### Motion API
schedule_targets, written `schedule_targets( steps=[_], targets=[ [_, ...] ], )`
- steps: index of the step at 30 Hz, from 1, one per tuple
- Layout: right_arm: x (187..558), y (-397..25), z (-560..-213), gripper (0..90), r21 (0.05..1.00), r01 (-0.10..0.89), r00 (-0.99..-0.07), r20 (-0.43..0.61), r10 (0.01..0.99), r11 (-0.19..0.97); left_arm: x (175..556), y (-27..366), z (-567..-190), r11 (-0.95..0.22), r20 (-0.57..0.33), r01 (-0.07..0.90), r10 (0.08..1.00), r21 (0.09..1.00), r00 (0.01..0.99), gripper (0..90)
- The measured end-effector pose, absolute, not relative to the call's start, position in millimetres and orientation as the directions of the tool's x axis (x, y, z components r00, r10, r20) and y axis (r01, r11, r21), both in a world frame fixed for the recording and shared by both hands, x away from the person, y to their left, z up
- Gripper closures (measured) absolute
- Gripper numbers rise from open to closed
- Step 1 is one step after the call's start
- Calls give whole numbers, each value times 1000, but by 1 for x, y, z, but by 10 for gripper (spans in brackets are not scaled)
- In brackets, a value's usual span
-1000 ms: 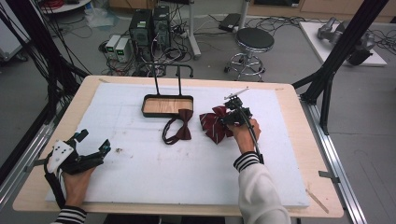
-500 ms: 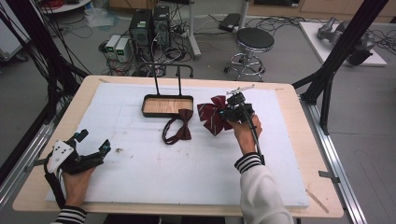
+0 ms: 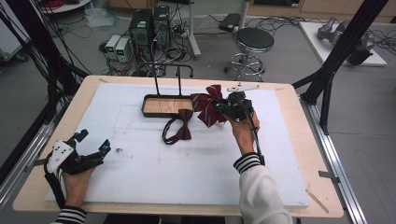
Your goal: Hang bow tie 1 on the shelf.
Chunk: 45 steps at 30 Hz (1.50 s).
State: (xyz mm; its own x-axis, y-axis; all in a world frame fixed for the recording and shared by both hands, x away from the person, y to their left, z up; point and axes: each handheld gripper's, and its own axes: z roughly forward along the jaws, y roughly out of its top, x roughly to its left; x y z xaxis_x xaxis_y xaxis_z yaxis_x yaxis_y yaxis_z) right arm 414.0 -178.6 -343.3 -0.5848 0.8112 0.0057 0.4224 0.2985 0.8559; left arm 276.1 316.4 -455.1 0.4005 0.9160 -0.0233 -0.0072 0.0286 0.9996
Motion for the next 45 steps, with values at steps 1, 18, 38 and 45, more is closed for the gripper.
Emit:
schedule_targets(
  steps=[1, 18, 38, 45],
  targets=[
    [413, -178, -343, 758, 861, 410, -596, 3, 803, 301, 276, 316, -455, 29, -23, -7, 916, 1000, 401, 72],
    [406, -164, -319, 758, 927, 282, -622, -19, 783, 247, 276, 316, -455, 29, -24, -6, 916, 1000, 400, 72],
    [415, -128, -300, 758, 955, 230, -694, 26, 720, 186, 276, 317, -455, 37, -33, -4, 916, 999, 401, 72],
    [418, -111, -293, 758, 954, 217, -712, 9, 702, 207, 276, 317, -455, 37, -32, -4, 916, 999, 401, 72]
  ],
)
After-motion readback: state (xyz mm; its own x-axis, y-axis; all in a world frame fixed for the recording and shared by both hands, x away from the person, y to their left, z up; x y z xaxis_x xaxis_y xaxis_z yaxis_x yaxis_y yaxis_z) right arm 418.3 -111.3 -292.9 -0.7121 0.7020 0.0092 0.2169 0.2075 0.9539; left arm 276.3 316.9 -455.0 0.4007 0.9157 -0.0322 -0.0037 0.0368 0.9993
